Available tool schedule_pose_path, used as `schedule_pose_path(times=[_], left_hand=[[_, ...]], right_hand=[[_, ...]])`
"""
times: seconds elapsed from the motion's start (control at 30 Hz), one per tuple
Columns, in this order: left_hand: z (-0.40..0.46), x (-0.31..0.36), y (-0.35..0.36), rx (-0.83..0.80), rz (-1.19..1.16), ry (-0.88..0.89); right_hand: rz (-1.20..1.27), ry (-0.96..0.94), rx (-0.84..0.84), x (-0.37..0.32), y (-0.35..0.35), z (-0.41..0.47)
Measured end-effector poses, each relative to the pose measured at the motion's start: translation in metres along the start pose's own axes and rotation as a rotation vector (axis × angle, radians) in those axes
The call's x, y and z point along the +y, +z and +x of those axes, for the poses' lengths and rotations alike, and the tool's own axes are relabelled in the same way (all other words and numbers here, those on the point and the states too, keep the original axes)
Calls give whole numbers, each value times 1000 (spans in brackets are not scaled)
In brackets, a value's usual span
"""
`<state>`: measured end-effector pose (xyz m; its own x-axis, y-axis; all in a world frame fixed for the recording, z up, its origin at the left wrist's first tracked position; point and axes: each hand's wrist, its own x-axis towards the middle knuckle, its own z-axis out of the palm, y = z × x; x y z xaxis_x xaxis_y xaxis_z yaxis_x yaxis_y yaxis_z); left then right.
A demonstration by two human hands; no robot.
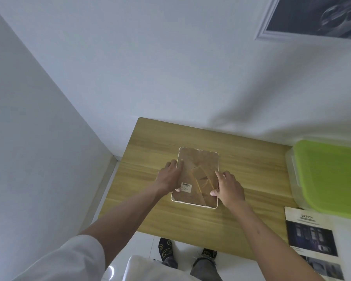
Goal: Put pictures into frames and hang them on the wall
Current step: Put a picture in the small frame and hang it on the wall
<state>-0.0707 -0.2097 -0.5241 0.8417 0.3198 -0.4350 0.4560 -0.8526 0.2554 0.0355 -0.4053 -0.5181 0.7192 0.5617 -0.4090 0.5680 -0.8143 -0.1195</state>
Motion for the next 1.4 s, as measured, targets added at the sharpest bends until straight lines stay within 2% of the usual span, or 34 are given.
schedule_pose_path(times=[0.2,0.33,0.53,0.8,1.17,1.4], left_hand=[[27,6,-12,-99,232,100],[42,6,-16,-153,311,166],[50,5,-22,-220,313,206],[55,16,-27,-224,415,220],[50,1,-23,-250,294,221],[33,8,-17,-182,161,90]], right_hand=[[-215,-181,-166,2,-17,37],[-257,-277,-233,7,-20,56],[-209,-331,-252,13,-19,67],[-435,-366,-207,-9,-28,71],[-412,-316,-267,-15,-23,71],[-118,-174,-249,-6,-24,50]])
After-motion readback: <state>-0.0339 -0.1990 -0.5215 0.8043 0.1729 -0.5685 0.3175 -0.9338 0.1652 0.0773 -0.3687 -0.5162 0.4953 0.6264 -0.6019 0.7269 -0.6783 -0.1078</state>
